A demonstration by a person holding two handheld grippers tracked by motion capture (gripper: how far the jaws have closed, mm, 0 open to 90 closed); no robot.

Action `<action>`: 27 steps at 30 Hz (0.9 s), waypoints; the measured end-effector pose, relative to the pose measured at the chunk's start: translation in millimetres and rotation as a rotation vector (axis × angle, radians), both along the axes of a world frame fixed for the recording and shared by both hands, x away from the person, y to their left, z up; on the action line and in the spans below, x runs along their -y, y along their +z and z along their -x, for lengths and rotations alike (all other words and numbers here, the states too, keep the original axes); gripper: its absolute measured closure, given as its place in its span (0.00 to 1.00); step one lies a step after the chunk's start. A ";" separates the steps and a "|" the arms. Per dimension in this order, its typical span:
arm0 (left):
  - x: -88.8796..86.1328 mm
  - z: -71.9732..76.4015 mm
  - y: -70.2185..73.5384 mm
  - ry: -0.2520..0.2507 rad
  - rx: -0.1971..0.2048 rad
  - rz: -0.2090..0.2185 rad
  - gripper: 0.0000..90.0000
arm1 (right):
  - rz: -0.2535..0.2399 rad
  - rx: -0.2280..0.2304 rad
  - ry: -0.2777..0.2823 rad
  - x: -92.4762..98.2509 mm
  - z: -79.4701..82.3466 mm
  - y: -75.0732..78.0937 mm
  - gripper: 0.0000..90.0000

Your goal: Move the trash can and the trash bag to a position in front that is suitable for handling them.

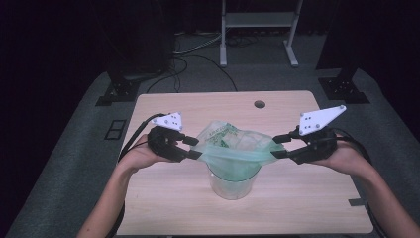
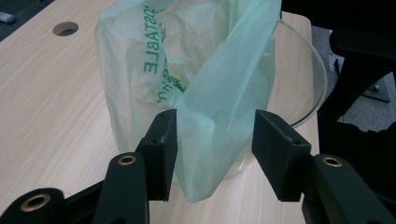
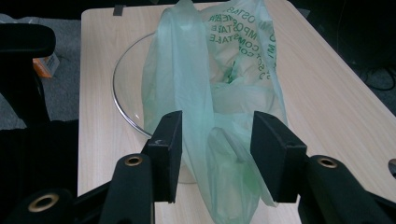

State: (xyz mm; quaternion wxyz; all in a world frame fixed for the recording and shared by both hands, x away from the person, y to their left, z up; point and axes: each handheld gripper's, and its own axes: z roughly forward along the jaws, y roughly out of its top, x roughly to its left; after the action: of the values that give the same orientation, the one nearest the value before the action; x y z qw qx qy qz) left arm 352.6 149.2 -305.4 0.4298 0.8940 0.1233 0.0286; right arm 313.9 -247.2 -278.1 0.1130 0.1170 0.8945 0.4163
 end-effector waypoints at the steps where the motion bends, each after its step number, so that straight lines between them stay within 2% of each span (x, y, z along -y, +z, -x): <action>1: -0.4 0.7 0.8 0.000 -0.002 0.001 0.54 | 0.002 0.003 0.002 -0.1 0.8 0.9 0.59; 9: -0.1 6.1 3.0 -0.031 -0.007 0.001 0.53 | 0.001 -0.019 0.057 -3.6 6.8 2.0 0.59; 12: 1.9 8.1 1.4 -0.055 -0.018 -0.011 0.53 | 0.018 -0.033 0.084 -6.6 9.1 -1.5 0.59; 16: 2.8 7.0 -2.8 -0.055 -0.030 -0.027 0.53 | 0.048 -0.056 0.093 -10.0 7.3 -9.9 0.59; 19: 2.2 4.7 -6.4 -0.051 -0.031 -0.046 0.52 | 0.081 -0.067 0.083 -11.8 3.1 -18.0 0.59; 22: 0.6 -0.2 -10.5 -0.017 -0.017 -0.069 0.49 | 0.102 -0.068 0.059 -11.5 -3.4 -25.7 0.58; 27: 0.8 -6.2 -14.2 -0.006 -0.015 -0.072 0.48 | 0.098 -0.055 0.036 -9.0 -9.5 -27.5 0.58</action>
State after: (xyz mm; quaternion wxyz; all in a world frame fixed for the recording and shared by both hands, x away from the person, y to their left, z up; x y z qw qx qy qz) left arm 358.8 148.4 -319.7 0.3964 0.9095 0.1227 0.0252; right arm 323.4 -238.3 -305.7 0.0867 0.1066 0.9186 0.3706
